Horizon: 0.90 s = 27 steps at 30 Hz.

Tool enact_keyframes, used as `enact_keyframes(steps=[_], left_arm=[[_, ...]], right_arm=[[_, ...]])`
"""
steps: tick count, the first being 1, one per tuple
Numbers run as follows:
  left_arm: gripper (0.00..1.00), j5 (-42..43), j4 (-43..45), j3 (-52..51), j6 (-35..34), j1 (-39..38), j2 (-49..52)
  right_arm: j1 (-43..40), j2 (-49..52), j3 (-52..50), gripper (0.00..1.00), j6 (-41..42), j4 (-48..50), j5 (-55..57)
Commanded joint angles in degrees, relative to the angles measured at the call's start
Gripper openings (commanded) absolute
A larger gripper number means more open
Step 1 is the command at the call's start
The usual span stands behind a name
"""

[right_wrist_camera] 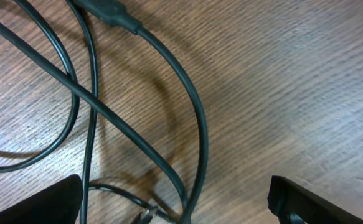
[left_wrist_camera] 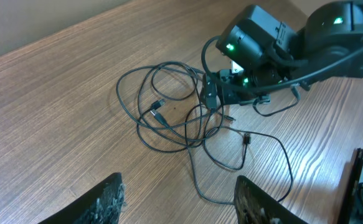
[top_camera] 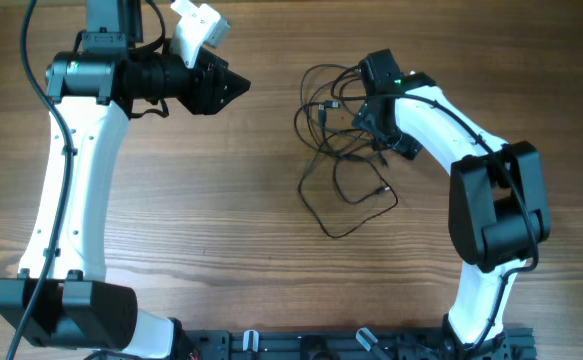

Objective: Untangle cables

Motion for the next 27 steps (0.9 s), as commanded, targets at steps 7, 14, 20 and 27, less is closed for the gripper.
enact_keyframes(steps=[7, 14, 20, 27], left_arm=[[0.58, 1.16, -0.09, 0.74, -0.48, 0.26, -1.62], [0.58, 1.16, -0.11, 0.74, -0.48, 0.26, -1.62], [0.58, 1.16, -0.09, 0.74, -0.48, 0.26, -1.62], [0.58, 1.14, -0.26, 0.74, -0.37, 0.28, -1.62]], right_arm=[[0.09, 0.35, -3.69, 0.97, -4.02, 7.56, 0.02], [0.09, 0.35, -3.74, 0.48, -4.63, 8.33, -4.72], [0.11, 0.35, -3.74, 0.05, -5.35, 9.88, -12.85], [0.07, -0.17, -3.17, 0.05, -15.37, 24.2, -26.97]])
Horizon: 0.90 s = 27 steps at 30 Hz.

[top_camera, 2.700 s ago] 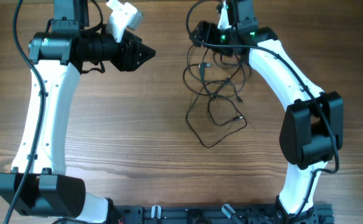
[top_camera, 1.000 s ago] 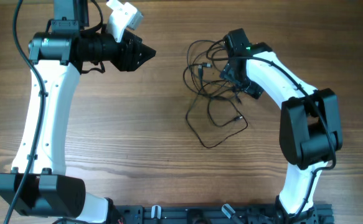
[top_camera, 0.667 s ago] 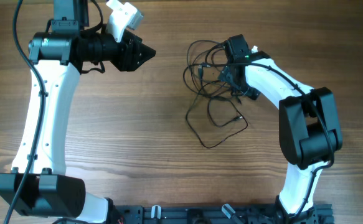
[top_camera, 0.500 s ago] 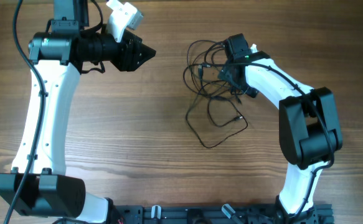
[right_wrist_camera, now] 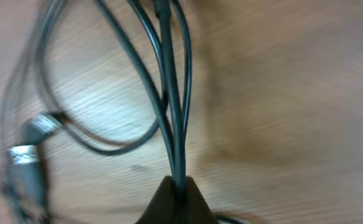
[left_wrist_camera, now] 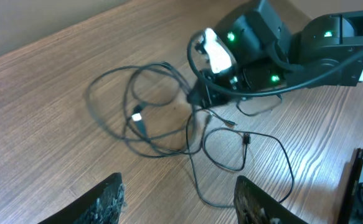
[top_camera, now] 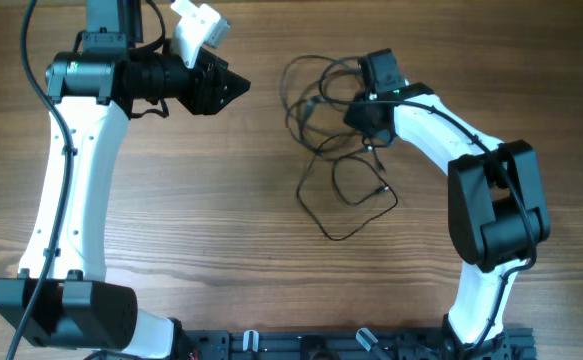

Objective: Untangle cables

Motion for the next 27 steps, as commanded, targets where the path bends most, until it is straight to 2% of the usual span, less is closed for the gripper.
enact_keyframes(steps=[1, 11, 27], left_arm=[[0.59, 1.16, -0.26, 0.74, -0.22, 0.28, -1.62], [0.59, 0.5, -0.5, 0.74, 0.11, 0.28, -1.62], [0.59, 0.09, -1.16, 0.74, 3.15, 0.98, -1.49]], right_arm=[[0.09, -0.31, 0.61, 0.05, -6.64, 6.05, -12.37], [0.09, -1.88, 8.81, 0.05, -7.58, 9.51, -21.55], [0.02, -13.68, 9.05, 0.05, -11.69, 10.97, -31.89]])
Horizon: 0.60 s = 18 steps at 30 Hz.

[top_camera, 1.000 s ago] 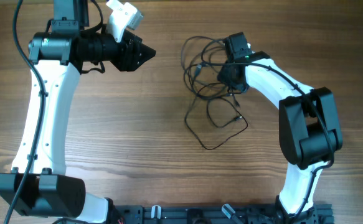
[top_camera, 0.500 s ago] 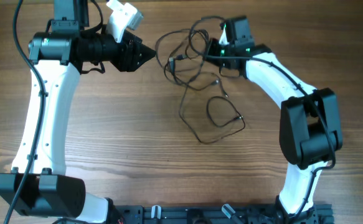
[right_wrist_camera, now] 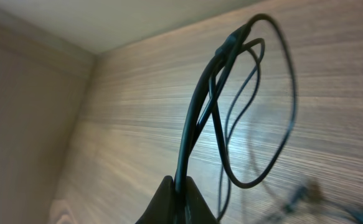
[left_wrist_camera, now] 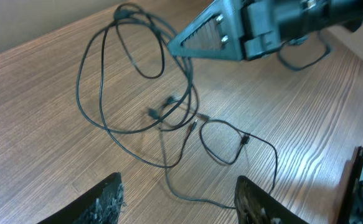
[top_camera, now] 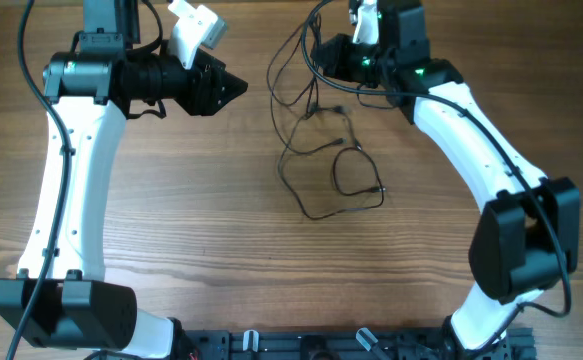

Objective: Untangle cables

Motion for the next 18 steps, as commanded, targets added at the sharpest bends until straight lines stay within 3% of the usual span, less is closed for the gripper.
enact_keyframes(steps=[1, 18], left_arm=[[0.59, 0.11, -0.31, 0.74, 2.34, 0.39, -1.46], [0.59, 9.18, -2.34, 0.72, 8.61, 0.39, 6.05]], right_arm=[[0.02, -3.91, 1.51, 0.04, -1.27, 0.48, -4.28], [-0.13, -6.38, 1.51, 0.05, 2.27, 7.04, -11.91]])
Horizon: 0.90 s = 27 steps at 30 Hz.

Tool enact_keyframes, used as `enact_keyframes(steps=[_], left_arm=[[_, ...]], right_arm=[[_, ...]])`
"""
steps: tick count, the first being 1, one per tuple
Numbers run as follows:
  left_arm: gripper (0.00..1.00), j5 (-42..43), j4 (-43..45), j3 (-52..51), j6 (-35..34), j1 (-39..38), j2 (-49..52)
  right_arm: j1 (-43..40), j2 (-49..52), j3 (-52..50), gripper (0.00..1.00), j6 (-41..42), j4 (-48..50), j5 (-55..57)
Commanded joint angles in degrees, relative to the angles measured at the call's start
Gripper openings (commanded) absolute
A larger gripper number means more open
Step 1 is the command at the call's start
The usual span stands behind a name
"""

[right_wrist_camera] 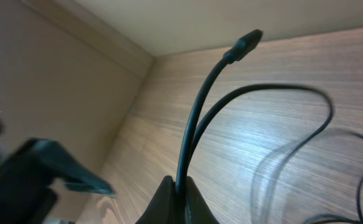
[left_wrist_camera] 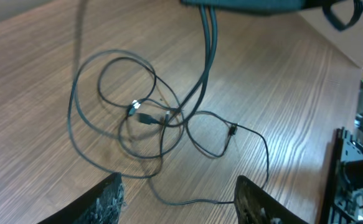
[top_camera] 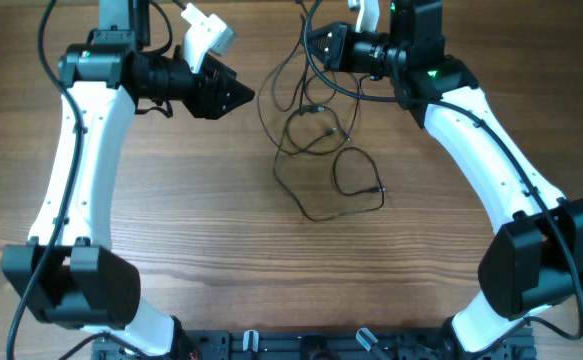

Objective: Untangle cables

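A tangle of thin black cables (top_camera: 311, 130) hangs from my right gripper (top_camera: 316, 42) at the table's far side, and its lower loops rest on the wood. The right gripper (right_wrist_camera: 180, 186) is shut on two strands (right_wrist_camera: 200, 106); one ends in a plug (right_wrist_camera: 246, 40) above the jaws. A loose loop (top_camera: 356, 185) with a small connector lies nearer the front. My left gripper (top_camera: 243, 97) stands open to the left of the tangle, nothing between its fingers. In the left wrist view the tangle (left_wrist_camera: 147, 115) lies ahead of the left gripper (left_wrist_camera: 178, 202).
The wooden table (top_camera: 171, 230) carries only the cables. A wall runs along the far edge (right_wrist_camera: 94, 31). A black rail (top_camera: 321, 345) lines the table's front edge.
My left arm has shifted a little toward the cables, and its view now looks down on the tangle. The right gripper still holds the strands raised; the hanging loops have gathered closer together.
My right gripper was open low over the tangle on the table. Then it was shut on several strands, with the tangle pulled left. Then it held them high at the far edge, loops hanging, and it holds them there now.
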Motion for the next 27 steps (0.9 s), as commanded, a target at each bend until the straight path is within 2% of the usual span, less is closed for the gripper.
enact_keyframes(steps=[1, 13, 21, 27], left_arm=[[0.58, 3.93, -0.35, 0.7, 2.93, 0.37, 0.94], [0.58, 5.22, -0.57, 0.68, 3.98, 0.39, 1.22], [0.58, 5.14, -0.57, 0.68, 3.98, 0.39, 1.66], [0.58, 4.15, -0.72, 0.68, 3.74, 1.81, 1.66]], right_arm=[[-0.13, -2.1, 1.51, 0.05, 1.6, 2.36, -2.62], [-0.13, -2.1, 1.51, 0.05, 6.56, 7.54, -3.56], [-0.13, -2.1, 1.51, 0.05, 6.49, 9.29, -3.76], [-0.28, -2.14, 2.12, 0.05, 4.83, 15.37, -5.46]])
